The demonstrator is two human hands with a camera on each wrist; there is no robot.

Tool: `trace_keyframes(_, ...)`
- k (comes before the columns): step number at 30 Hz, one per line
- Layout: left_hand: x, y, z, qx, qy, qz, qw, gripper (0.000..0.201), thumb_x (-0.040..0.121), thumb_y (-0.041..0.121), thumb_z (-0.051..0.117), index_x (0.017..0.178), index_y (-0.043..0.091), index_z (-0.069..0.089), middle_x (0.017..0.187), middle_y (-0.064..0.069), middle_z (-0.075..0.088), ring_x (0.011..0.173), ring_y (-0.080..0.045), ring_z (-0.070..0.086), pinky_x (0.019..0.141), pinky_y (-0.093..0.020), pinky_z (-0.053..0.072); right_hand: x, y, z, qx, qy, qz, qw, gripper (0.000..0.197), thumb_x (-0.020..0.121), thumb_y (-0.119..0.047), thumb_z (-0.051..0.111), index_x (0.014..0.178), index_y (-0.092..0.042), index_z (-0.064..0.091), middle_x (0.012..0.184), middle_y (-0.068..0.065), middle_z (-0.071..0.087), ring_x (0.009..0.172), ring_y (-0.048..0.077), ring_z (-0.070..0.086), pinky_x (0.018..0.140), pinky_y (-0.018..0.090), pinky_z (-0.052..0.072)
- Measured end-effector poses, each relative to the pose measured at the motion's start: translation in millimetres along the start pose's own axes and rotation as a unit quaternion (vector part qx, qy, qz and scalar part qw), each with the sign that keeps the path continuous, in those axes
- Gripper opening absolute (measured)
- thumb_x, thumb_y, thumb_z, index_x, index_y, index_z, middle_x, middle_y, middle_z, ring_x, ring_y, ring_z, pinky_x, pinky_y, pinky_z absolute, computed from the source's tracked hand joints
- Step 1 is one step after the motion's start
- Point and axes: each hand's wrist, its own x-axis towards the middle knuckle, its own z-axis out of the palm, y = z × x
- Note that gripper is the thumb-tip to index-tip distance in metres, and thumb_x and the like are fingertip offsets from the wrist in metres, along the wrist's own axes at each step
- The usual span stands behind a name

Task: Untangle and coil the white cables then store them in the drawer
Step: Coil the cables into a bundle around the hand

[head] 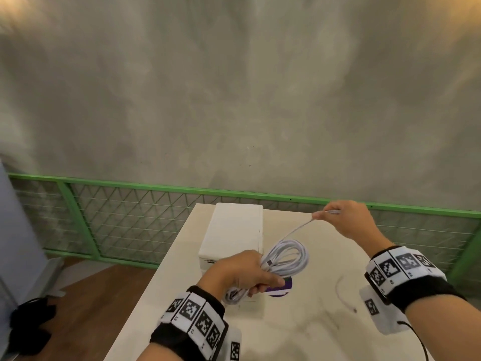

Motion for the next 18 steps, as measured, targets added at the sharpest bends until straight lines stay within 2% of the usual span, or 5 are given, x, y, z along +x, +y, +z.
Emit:
trace_keyframes(3, 3, -9, -5, -0.092, 0.054, 0.014, 0.994, 0.031, 0.081, 0.038, 0.068, 0.067, 0.012, 0.059, 0.053, 0.000, 0.054, 0.042, -0.011, 0.046, 0.052, -0.021, 0.046, -6, 2, 3, 0.038, -0.029, -0.010, 0.999, 0.024, 0.078, -0.048, 0.064, 0.078, -0.024, 0.070, 0.081, -0.001, 0.063, 0.079, 0.016, 0.055, 0.065, 0.026, 0.044)
trace_keyframes(7, 9, -8, -8, -0.285, 0.168, 0.015, 0.943, 0.030, 0.085, 0.032, 0.065, 0.065, 0.011, 0.058, 0.051, 0.000, 0.053, 0.039, -0.009, 0.044, 0.050, -0.024, 0.044, -29, -4, 21, 0.051, -0.086, -0.073, 0.992, 0.026, 0.090, -0.033, 0.055, 0.105, -0.019, 0.071, 0.098, 0.002, 0.071, 0.076, 0.015, 0.057, 0.058, 0.007, 0.036)
trace_keyframes(12, 17, 1, -6, -0.357, 0.298, -0.010, 0.885, 0.028, 0.088, 0.036, 0.060, 0.073, 0.012, 0.066, 0.071, -0.010, 0.066, 0.043, -0.014, 0.047, 0.047, -0.024, 0.042, -66, -19, 61, 0.115, -0.128, -0.123, 0.977, 0.027, 0.094, -0.028, 0.049, 0.115, -0.022, 0.065, 0.105, 0.013, 0.071, 0.093, 0.030, 0.064, 0.080, 0.029, 0.047)
trace_keyframes(15, 22, 2, -2, -0.390, 0.315, -0.021, 0.865, 0.034, 0.086, 0.041, 0.061, 0.067, 0.015, 0.070, 0.073, -0.016, 0.064, 0.048, -0.019, 0.047, 0.058, -0.031, 0.043, -80, -31, 77, 0.170, -0.112, -0.142, 0.969, 0.031, 0.094, -0.025, 0.049, 0.124, -0.026, 0.058, 0.106, 0.014, 0.071, 0.095, 0.029, 0.064, 0.084, 0.030, 0.047)
trace_keyframes(18, 26, 3, -1, -0.431, 0.305, -0.023, 0.849, 0.034, 0.086, 0.038, 0.062, 0.060, 0.017, 0.071, 0.076, -0.018, 0.066, 0.047, -0.018, 0.047, 0.055, -0.030, 0.044, -85, -40, 90, 0.183, -0.119, -0.162, 0.962, 0.037, 0.096, -0.026, 0.045, 0.132, -0.032, 0.048, 0.101, 0.017, 0.070, 0.087, 0.030, 0.065, 0.078, 0.036, 0.050)
